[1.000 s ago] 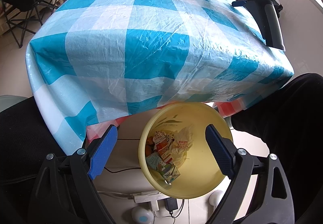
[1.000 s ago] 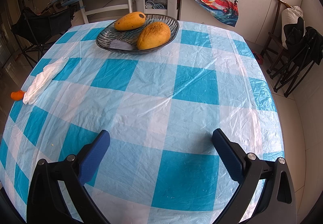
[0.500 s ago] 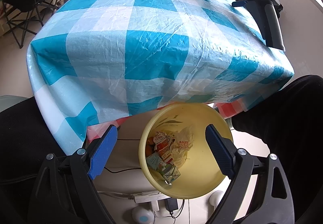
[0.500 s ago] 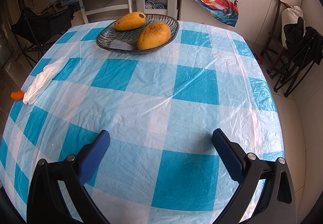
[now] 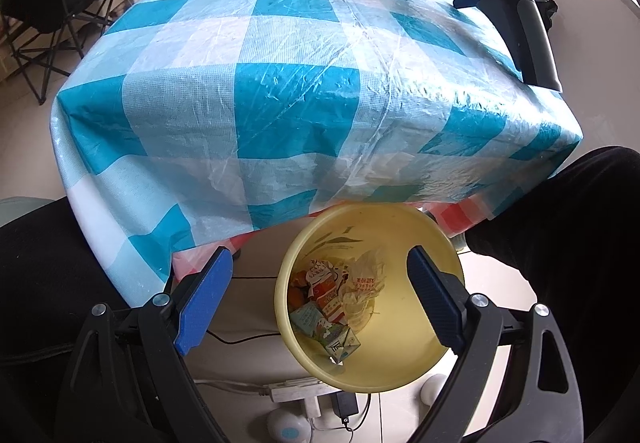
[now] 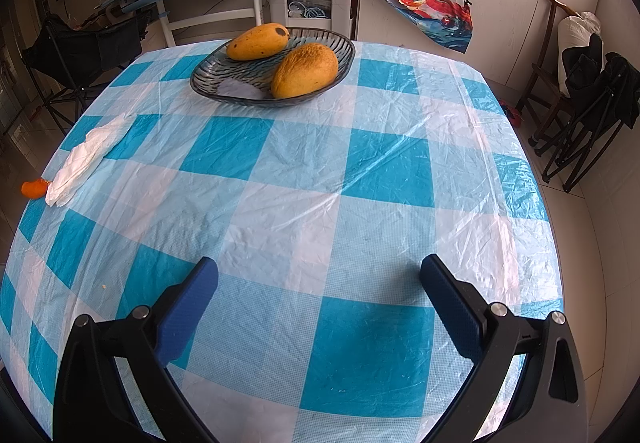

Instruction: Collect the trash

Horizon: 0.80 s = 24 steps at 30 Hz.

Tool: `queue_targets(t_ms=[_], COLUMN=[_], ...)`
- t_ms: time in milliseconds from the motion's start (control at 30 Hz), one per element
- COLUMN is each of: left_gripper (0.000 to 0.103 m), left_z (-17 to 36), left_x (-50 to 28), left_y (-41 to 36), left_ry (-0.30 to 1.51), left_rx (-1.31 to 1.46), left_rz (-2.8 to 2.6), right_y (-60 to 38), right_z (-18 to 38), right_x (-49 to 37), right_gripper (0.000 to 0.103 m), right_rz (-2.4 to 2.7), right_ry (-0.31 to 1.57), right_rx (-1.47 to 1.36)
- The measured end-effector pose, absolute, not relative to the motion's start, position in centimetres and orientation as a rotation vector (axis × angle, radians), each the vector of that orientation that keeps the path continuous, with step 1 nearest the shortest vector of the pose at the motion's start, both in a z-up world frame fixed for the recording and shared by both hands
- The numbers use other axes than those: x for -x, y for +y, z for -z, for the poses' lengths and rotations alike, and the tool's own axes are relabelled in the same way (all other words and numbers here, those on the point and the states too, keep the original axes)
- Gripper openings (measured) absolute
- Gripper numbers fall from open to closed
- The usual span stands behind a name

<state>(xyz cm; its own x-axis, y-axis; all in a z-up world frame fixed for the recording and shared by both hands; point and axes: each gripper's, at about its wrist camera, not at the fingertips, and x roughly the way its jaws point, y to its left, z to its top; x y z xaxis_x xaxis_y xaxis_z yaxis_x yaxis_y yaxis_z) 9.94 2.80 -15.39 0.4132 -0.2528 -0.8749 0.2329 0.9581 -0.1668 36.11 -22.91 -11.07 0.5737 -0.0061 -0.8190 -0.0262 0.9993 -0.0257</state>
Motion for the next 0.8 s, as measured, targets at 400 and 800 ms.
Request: queue_targets(t_ms=[400, 800], left_gripper=[0.085, 0.085], left_z=[14.0, 10.2], left_x=[-10.1, -9.0], left_y=[2.9, 4.1], left_ry=[1.052, 0.836], left_rx=[0.025, 0.032], left_rz=[0.291, 0.192], right_y=[-22.9, -22.9], right_z=[11.1, 11.1], right_x=[-36.1, -36.1], right_gripper=[0.097, 0.097], right_rz=[-0.012, -0.012], right_ry=[0.959, 0.959], right_rx=[0.037, 0.037])
